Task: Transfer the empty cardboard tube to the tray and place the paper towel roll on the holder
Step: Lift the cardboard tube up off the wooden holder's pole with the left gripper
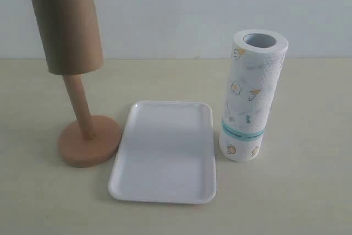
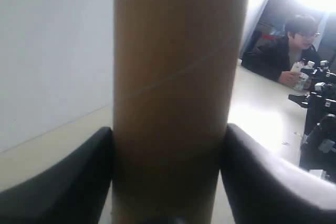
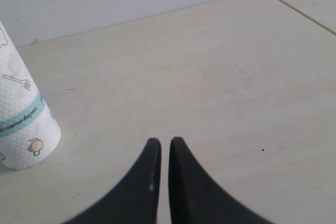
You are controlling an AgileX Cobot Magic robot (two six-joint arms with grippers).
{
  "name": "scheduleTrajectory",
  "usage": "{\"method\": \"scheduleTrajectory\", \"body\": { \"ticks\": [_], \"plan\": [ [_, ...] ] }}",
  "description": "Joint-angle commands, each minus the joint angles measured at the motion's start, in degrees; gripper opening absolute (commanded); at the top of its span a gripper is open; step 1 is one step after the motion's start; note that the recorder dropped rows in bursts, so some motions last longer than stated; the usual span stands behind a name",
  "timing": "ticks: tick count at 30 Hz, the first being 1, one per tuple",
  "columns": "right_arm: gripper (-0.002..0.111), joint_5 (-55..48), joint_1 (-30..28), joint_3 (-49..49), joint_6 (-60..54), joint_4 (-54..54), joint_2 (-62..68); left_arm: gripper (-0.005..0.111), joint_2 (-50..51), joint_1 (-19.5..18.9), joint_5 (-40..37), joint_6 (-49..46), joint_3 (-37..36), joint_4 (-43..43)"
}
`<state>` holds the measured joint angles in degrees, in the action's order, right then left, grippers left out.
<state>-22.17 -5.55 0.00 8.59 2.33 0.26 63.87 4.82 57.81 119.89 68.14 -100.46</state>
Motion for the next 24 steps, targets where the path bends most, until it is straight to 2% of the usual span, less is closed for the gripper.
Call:
{"method": "scheduleTrajectory", "body": {
  "ticks": [1, 4, 11, 19, 24],
  "plan": [
    [0.005, 0.48, -0.19, 0.0, 0.22, -0.12, -0.26, 0.004, -1.18, 5.47, 1.18, 0.33, 0.38, 0.51],
    [0.005, 0.48, -0.19, 0.0, 0.22, -0.12, -0.26, 0.004, -1.16, 9.21, 0.32, 0.08, 0.38, 0.51],
    [0.005, 0.48, -0.19, 0.0, 0.22, -0.12, -0.26, 0.004, -1.16, 14.1, -3.23, -1.2, 0.12, 0.51],
    [0.005, 0.48, -0.19, 0.0, 0.22, -0.12, -0.26, 0.004, -1.16, 15.19, -8.56, -4.49, -5.05, 0.51],
    [0.005, 0.48, -0.19, 0.0, 0.22, -0.12, -0.26, 0.004, -1.16, 15.19, -16.97, -8.19, -10.8, 0.51]
  ]
}}
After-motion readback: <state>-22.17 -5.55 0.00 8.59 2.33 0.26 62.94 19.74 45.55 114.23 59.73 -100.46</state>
